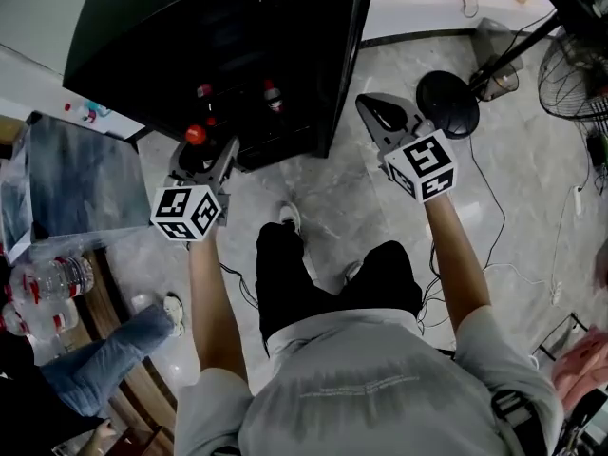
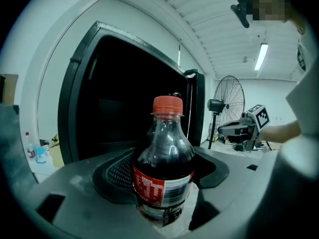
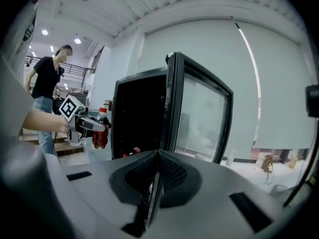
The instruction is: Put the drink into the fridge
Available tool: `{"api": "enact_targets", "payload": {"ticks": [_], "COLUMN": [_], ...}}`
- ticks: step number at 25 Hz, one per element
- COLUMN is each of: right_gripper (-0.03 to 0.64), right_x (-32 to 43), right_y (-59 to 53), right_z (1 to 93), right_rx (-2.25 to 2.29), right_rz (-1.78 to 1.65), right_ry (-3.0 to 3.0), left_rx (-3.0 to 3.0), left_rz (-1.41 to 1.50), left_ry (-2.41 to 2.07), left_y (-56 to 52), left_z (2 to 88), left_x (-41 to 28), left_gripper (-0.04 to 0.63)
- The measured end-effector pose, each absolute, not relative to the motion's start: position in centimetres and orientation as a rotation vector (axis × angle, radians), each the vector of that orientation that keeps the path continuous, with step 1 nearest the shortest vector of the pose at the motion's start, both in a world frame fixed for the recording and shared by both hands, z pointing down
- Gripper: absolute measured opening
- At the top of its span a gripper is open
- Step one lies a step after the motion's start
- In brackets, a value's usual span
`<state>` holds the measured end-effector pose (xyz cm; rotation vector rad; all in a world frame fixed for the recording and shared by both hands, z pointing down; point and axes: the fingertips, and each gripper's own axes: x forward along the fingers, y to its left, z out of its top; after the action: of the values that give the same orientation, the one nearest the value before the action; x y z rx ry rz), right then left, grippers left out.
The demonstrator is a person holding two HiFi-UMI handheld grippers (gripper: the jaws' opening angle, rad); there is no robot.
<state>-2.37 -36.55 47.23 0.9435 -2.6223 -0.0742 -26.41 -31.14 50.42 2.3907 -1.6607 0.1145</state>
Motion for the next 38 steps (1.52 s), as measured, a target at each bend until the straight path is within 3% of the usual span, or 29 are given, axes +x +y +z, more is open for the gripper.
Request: {"api": "enact_targets", "payload": {"ticks": [22, 38], "right_gripper": [0.000, 0.000], "right_x": [0.0, 1.6], "right_y": [-42.8, -43.9], "right_z": [76.0, 81.4], "right_rx": [1.077, 1.145], "right_rz": [0.003, 0.074], "right_ry": [-2.604, -2.523], "left_rx": [2.459, 2.500], "left_rz": [0.130, 0.184], "left_ry": [-1.583, -1.506], "left_y": [-40.8, -50.8], "left_z": [78.0, 87.8], "left_x": [-24.1, -20.0], "left_gripper": [0.306, 0.307]}}
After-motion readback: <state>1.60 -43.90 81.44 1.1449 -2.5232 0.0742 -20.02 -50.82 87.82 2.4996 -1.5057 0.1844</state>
